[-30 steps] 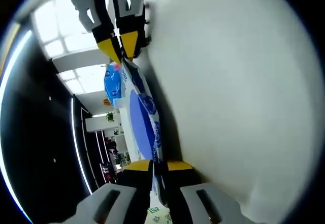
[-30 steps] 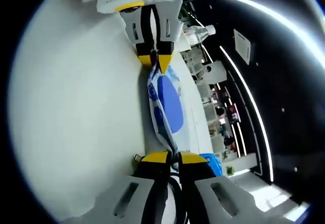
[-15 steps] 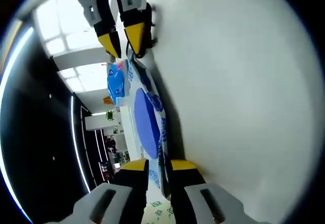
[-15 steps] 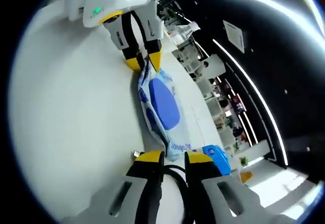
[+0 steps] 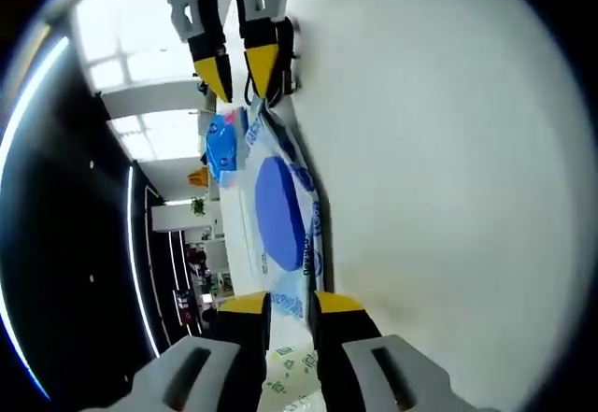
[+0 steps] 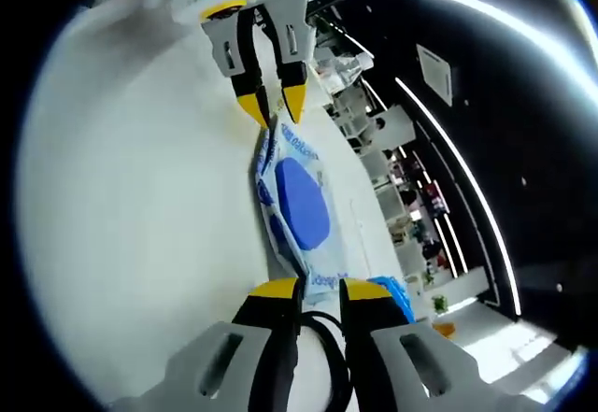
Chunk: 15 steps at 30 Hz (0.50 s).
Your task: Arrange the tabletop items into an orderly group along one side of the table until the central work area is clear of visible clutter.
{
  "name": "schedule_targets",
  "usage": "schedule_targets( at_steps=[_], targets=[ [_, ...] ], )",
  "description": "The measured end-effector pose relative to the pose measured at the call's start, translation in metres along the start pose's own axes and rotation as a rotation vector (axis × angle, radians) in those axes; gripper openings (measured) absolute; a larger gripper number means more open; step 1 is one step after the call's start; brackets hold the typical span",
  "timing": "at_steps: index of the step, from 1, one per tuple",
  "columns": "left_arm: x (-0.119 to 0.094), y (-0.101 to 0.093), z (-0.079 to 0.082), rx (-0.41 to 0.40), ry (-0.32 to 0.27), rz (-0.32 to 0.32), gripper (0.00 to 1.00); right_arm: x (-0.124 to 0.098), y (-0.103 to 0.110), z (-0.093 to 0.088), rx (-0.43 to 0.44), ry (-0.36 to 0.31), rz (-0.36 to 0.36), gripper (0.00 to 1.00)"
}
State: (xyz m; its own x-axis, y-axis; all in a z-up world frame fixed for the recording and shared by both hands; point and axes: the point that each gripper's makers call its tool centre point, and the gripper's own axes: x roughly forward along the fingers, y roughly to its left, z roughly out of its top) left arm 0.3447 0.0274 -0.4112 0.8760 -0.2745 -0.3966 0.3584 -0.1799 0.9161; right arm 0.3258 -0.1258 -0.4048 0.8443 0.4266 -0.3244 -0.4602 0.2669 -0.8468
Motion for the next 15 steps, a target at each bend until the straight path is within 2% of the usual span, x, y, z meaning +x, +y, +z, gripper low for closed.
schedule_targets(
  at_steps=[4,6,15],
  targets=[
    [-0.01,0.003,-0.005,-0.032,0.002,0.003,0.17,-0.002,-0.002,0.002,0.017,-0.007,-0.004,0.14],
    [-0.012,0.001,-0.004,-0.114,-0.034,-0.027,0.18,-0.002,-0.003,0.005,0.05,-0.025,0.002,0.14],
    [-0.015,0.005,-0.011,-0.129,-0.026,0.006,0.2,-0.001,-0.003,0.009,0.108,-0.045,0.016,0.14]
  ],
)
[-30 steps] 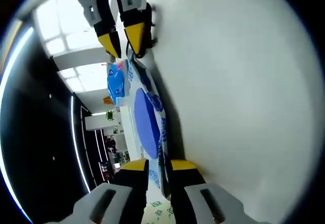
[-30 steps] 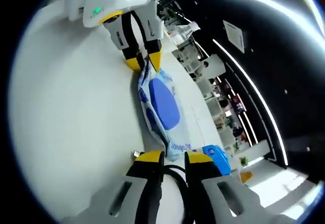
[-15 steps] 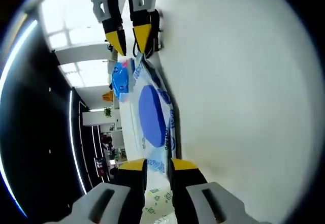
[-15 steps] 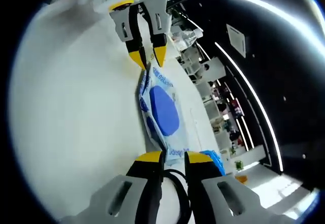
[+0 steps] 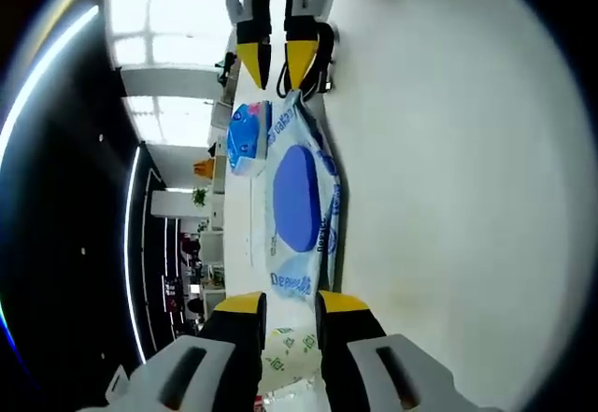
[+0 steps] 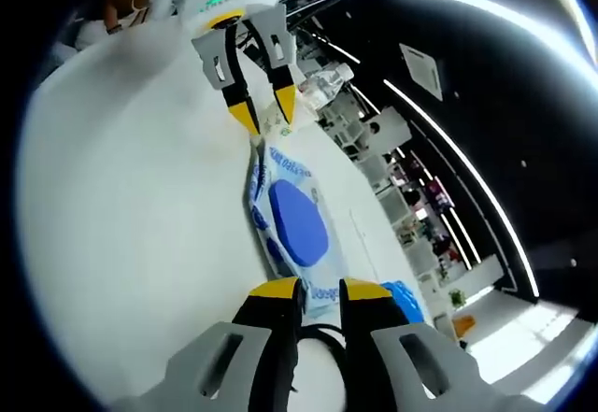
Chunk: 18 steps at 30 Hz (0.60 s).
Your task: Arrange the tabletop items into an orderly group along one side of the table until the central work area is clear of visible clutter.
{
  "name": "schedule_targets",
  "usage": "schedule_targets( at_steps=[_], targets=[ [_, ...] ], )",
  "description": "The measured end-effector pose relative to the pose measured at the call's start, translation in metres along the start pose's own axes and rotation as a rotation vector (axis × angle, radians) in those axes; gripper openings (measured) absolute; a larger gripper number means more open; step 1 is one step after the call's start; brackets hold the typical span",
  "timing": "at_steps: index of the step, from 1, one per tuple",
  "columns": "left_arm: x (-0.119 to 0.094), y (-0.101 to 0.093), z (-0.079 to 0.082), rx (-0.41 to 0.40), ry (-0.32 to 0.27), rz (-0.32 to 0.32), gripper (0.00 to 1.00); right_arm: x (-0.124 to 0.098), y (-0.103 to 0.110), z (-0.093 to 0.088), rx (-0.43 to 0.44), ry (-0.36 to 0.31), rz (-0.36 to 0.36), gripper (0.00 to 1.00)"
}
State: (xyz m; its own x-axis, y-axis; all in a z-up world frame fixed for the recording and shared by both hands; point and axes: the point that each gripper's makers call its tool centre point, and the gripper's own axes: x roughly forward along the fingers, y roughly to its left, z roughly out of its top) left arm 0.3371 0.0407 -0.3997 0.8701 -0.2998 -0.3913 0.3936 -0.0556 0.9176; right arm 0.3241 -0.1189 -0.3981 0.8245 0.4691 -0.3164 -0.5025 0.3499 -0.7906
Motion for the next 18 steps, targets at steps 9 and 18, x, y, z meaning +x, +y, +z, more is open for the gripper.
schedule_targets(
  at_steps=[9,18],
  targets=[
    [-0.013,0.016,-0.004,-0.088,-0.044,0.095,0.2,0.003,0.005,0.008,0.11,-0.049,0.04,0.16],
    [-0.025,0.016,-0.019,-0.283,-0.086,0.098,0.21,0.003,0.002,0.016,0.165,-0.091,0.046,0.18]
  ],
)
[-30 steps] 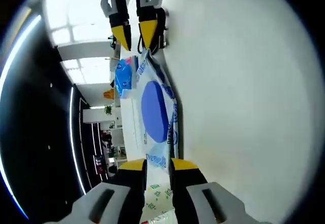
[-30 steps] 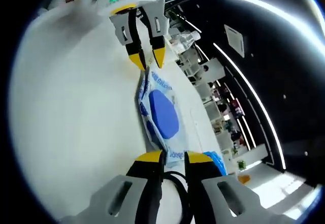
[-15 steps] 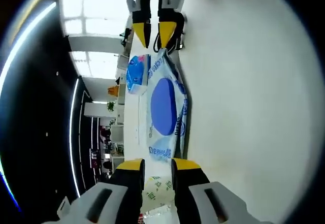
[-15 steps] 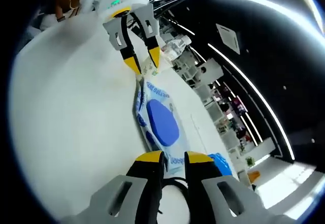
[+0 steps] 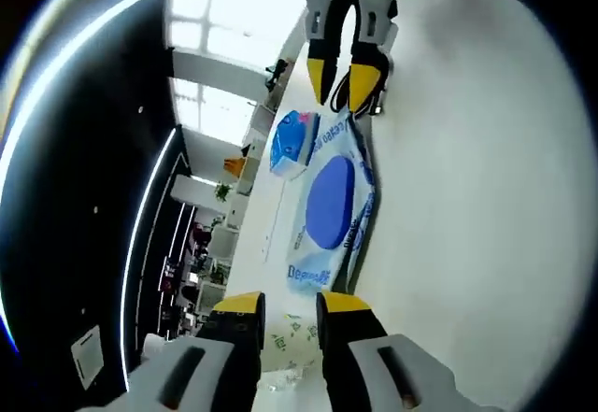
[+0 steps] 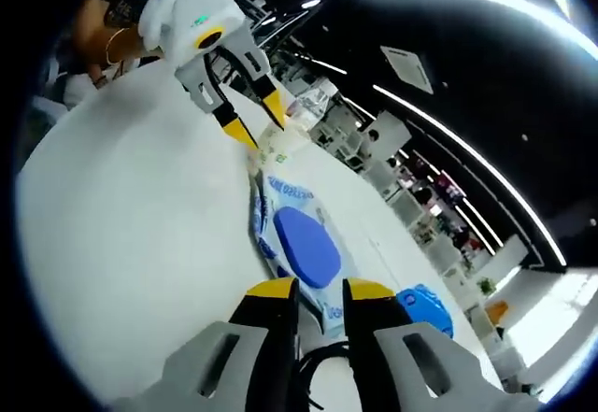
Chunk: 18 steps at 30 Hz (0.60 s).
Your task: Arrange the tabletop items into an orderly group along one side of the table until the central work area is clear of visible clutter.
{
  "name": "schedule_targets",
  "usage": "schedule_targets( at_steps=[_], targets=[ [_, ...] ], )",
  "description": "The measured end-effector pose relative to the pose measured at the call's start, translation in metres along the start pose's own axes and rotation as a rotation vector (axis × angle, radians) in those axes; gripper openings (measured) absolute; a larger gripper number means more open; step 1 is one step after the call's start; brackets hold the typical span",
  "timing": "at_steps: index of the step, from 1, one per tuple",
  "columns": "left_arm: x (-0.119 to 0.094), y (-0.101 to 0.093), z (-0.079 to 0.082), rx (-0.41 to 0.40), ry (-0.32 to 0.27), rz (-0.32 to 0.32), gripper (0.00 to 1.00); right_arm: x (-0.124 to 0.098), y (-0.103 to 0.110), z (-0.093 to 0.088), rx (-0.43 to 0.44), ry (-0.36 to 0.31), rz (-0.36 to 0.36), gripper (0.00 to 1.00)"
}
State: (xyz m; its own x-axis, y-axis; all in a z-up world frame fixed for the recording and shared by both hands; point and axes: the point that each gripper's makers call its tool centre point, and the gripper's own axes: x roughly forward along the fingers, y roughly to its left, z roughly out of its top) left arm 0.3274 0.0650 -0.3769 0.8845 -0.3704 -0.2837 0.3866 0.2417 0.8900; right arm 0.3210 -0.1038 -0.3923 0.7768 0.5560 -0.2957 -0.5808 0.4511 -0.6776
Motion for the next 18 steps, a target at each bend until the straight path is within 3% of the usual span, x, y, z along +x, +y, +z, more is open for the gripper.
schedule_targets(
  at_steps=[12,18],
  targets=[
    [-0.007,0.013,-0.016,-0.093,-0.001,0.024,0.27,0.003,0.001,0.006,-0.011,-0.005,0.003,0.19],
    [-0.006,0.017,-0.025,-0.115,0.015,-0.005,0.27,0.002,0.002,0.006,-0.005,-0.006,0.001,0.19]
  ],
)
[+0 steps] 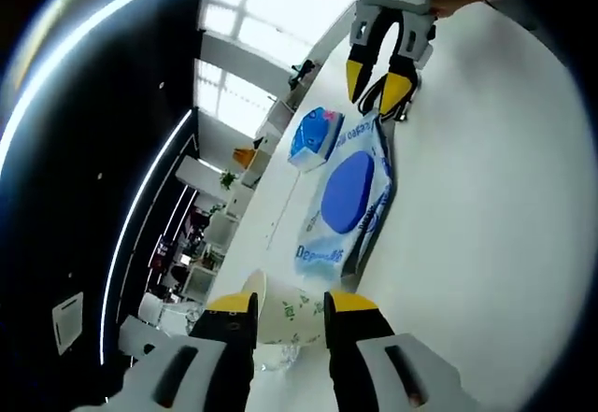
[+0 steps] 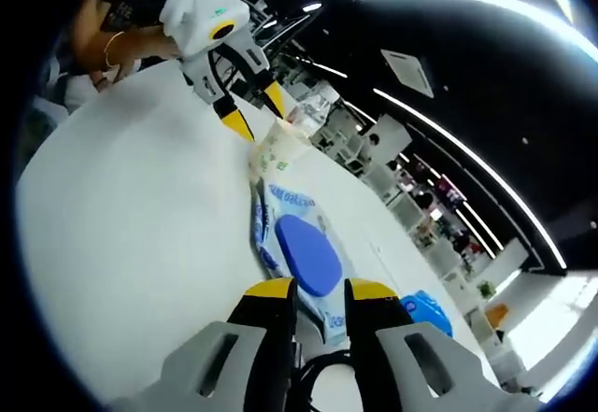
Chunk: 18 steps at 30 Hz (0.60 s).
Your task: Arrange the tabletop items into an orderly group along one side of the table until the central work area is clear of visible clutter.
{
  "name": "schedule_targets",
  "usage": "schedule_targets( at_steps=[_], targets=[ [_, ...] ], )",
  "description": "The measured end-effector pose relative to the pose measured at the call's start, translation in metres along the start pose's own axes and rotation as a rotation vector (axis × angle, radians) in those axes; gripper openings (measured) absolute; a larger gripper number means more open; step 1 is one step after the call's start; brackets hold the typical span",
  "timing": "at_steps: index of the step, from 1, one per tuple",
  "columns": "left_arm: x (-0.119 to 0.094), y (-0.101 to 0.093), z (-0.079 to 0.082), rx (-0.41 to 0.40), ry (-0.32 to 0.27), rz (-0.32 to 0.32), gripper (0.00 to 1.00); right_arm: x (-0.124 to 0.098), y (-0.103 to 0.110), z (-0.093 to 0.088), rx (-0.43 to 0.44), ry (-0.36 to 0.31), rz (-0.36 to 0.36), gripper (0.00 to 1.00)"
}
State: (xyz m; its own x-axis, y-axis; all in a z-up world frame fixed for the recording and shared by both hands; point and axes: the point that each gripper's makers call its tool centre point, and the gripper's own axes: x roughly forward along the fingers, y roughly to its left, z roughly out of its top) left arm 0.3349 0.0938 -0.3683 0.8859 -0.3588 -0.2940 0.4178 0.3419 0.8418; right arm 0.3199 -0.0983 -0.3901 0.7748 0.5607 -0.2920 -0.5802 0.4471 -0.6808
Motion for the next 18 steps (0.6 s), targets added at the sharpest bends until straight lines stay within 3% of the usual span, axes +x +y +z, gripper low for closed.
schedule_targets(
  at_steps=[6,18],
  targets=[
    [-0.002,0.004,-0.004,-0.062,-0.017,-0.031,0.28,-0.003,0.001,0.0,0.031,-0.009,0.006,0.19],
    [0.002,0.014,-0.017,-0.015,0.032,-0.031,0.28,-0.011,0.011,0.006,0.197,-0.074,0.062,0.34]
  ],
)
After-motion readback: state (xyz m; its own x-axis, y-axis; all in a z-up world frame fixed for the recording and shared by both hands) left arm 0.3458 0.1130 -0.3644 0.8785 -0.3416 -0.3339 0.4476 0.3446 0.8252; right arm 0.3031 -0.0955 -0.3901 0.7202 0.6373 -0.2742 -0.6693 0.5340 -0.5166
